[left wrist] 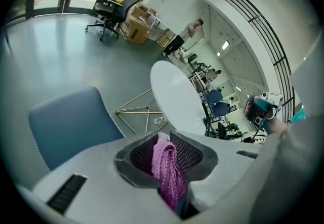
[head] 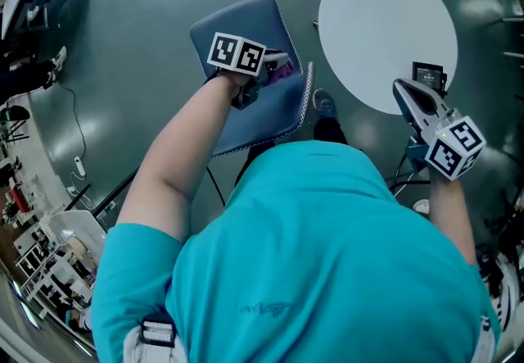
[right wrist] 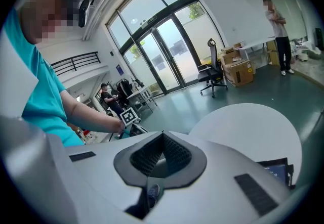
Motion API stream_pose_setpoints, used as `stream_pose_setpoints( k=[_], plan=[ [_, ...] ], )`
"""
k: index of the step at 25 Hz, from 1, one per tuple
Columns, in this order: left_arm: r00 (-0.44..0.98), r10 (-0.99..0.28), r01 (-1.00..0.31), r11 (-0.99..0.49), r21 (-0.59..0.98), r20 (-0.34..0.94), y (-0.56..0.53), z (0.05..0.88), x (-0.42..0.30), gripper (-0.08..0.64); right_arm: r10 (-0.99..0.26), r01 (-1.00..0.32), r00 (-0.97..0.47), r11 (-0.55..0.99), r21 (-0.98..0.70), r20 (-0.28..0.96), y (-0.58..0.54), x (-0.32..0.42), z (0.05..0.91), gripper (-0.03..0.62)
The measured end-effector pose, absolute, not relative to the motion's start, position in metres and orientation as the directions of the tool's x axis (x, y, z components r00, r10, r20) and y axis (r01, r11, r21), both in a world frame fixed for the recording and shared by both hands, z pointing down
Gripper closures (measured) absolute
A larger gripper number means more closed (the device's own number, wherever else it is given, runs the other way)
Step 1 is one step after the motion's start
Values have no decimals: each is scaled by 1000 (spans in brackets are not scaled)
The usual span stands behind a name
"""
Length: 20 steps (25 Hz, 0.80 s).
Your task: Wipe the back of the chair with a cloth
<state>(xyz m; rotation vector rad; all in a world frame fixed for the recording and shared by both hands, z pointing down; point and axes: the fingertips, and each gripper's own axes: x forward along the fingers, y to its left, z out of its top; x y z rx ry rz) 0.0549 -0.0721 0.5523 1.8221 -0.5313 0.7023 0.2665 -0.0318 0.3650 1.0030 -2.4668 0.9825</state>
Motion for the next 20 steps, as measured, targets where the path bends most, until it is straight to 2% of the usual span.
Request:
stream_pose_setpoints(
  k=[6,10,13,16,20],
  plan=[
    [595,-89,-772,-342,536,799,-48,536,-86,482,-440,-633,-772,604,-485,459,-55,200,355,594],
    [429,-61,-843,-385,375,901,-18,546,-180,482,-387,-585,-804,649,-486,451,-63,159,352,595],
    [310,-18,-841,-472,265,951,19,563,-233,482,-350,-561,-816,667,-489,460,-52,132,358,594],
    [249,22,-787,-578,215,968,44,578,-255,482,-329,-552,-819,675,-489,470,-47,112,362,594],
    [209,98,-718,-661,221,973,71,596,-249,482,-312,-543,-822,682,-489,477,-48,102,361,595]
  ],
)
